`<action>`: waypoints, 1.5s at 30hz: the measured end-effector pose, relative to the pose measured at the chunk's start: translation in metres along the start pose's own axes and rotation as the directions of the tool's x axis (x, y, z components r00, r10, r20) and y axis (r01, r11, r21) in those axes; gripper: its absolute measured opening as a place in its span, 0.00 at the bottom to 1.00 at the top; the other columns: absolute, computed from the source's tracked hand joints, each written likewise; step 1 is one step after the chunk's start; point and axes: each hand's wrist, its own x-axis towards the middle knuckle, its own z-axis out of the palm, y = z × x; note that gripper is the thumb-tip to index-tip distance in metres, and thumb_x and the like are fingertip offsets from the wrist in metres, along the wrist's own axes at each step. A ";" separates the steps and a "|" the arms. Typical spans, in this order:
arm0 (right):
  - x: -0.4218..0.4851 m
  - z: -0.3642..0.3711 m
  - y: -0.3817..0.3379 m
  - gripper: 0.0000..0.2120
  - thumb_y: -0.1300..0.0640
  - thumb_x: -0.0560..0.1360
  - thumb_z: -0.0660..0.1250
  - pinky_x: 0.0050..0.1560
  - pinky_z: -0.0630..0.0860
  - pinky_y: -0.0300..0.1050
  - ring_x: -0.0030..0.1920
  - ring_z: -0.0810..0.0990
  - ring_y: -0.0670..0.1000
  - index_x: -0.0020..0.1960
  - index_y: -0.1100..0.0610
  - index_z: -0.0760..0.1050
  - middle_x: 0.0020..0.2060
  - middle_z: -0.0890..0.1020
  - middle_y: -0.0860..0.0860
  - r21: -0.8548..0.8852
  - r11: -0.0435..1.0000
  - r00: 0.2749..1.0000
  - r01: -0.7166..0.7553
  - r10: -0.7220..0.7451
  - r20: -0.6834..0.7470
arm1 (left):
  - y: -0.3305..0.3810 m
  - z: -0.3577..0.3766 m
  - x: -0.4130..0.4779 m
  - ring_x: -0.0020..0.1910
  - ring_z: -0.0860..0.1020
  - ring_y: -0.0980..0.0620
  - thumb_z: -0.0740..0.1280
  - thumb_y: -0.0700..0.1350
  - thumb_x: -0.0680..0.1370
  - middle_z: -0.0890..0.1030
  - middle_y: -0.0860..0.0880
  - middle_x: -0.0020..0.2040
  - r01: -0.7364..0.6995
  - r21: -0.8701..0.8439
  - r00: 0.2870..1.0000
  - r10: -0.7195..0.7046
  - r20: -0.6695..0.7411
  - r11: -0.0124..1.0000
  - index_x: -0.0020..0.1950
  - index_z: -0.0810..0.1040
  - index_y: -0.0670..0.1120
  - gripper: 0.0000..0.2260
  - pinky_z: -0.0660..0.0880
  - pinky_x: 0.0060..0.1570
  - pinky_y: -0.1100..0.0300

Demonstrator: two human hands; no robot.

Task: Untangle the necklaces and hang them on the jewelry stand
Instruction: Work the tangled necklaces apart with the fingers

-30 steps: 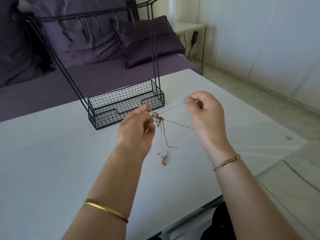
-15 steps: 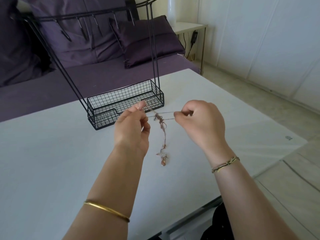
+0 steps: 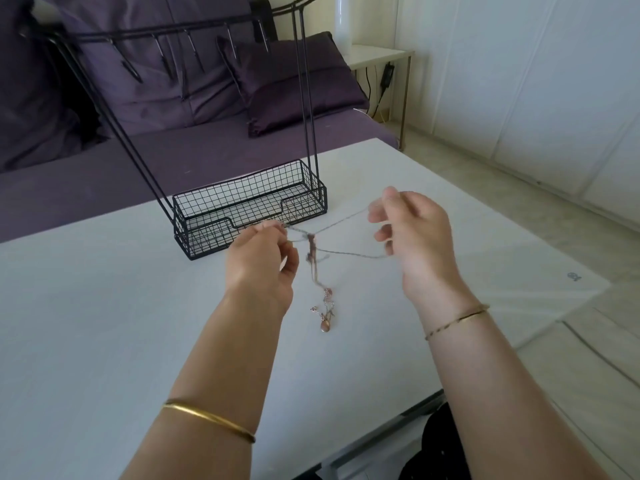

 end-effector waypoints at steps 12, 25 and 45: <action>-0.004 -0.004 -0.016 0.33 0.38 0.80 0.43 0.22 0.56 0.39 0.19 0.63 0.48 0.42 0.59 0.77 0.40 0.86 0.56 0.177 0.920 0.891 -0.349 0.268 0.367 | -0.002 0.006 -0.010 0.24 0.65 0.58 0.57 0.33 0.75 0.69 0.50 0.32 0.153 0.175 0.959 -0.189 0.211 0.973 0.50 0.80 0.42 0.13 0.62 0.21 0.68; 0.001 -0.014 -0.015 0.10 0.67 0.76 0.57 0.20 0.57 0.35 0.20 0.68 0.47 0.46 0.61 0.77 0.35 0.80 0.55 0.468 0.839 0.958 -0.278 0.205 0.201 | 0.001 0.003 -0.007 0.27 0.70 0.60 0.59 0.34 0.77 0.76 0.49 0.42 0.087 -0.002 0.987 -0.086 0.136 0.996 0.56 0.79 0.46 0.14 0.64 0.22 0.69; 0.001 -0.004 0.006 0.04 0.61 0.71 0.69 0.41 0.67 0.30 0.41 0.74 0.44 0.38 0.54 0.80 0.37 0.79 0.48 -0.371 0.824 0.899 0.428 -0.345 0.271 | -0.003 0.001 -0.010 0.27 0.69 0.57 0.58 0.29 0.75 0.84 0.50 0.47 -0.228 0.362 0.969 0.173 0.178 0.904 0.59 0.76 0.46 0.18 0.69 0.28 0.66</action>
